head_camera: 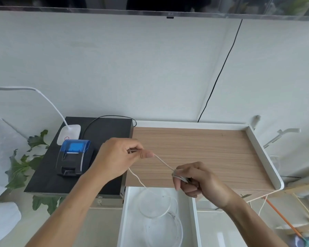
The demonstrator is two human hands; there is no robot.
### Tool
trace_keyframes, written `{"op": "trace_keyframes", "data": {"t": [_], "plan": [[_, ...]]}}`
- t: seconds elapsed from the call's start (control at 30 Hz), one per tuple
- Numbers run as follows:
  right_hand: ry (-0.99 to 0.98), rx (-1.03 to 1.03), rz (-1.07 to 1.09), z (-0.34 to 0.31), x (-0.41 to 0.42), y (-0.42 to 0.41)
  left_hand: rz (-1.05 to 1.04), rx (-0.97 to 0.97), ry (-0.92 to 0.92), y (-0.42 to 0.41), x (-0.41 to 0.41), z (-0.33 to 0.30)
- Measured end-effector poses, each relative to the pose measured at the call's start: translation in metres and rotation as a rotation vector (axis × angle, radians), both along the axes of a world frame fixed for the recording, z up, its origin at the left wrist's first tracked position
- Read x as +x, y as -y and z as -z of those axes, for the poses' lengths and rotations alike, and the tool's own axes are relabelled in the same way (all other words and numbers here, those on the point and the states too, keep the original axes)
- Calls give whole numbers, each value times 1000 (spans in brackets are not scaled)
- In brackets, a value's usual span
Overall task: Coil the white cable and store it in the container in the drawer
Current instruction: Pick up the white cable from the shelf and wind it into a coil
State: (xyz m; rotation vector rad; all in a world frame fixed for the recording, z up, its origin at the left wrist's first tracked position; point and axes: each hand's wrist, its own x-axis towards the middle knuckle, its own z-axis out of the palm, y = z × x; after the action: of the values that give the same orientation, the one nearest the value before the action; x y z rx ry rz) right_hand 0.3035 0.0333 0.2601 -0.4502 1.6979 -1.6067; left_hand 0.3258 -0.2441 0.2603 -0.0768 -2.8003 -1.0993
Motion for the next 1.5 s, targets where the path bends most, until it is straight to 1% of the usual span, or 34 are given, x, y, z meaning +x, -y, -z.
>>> {"op": "trace_keyframes", "data": {"t": [0.1,0.23,0.33,0.4,0.47,0.57,0.6,0.67,0.73,0.77,0.87,0.97,1.03,1.1,1.17,1.23,1.3,1.4,1.5], "plan": [[230,-272,47,6,-3,1,-20,191,55,-8,1,30],[588,-691,29,21,-7,-3,-22,492,285,-21,12,50],[726,-832,69,27,-10,-4,-16,695,386,-23,21,63],[775,-891,105,29,-11,-3,-1,752,424,-25,26,69],[800,-958,165,29,-12,-2,11,733,485,-29,30,74],[785,-996,363,27,-20,4,-5,678,588,-40,39,80],[761,-984,440,28,-24,6,5,639,586,-44,42,80],[668,-940,572,32,-35,11,55,468,535,-50,51,78],[551,-888,656,37,-47,12,86,318,525,-55,60,72],[503,-867,683,40,-54,11,94,291,540,-55,65,69],[406,-805,741,47,-69,8,133,325,595,-55,75,59],[336,-732,756,54,-70,16,242,368,699,-57,82,45],[306,-684,787,58,-71,19,305,379,757,-58,86,34],[283,-655,807,62,-73,18,326,409,798,-53,88,21],[153,-537,736,65,-69,17,340,463,815,-44,89,7],[-82,-313,573,66,-57,19,385,497,794,-37,87,-6],[-221,-113,414,69,-44,20,420,543,765,-32,84,-18],[-276,72,251,73,-30,16,458,612,684,-24,76,-34],[-230,141,154,67,-16,14,435,689,582,-16,61,-42]]}}
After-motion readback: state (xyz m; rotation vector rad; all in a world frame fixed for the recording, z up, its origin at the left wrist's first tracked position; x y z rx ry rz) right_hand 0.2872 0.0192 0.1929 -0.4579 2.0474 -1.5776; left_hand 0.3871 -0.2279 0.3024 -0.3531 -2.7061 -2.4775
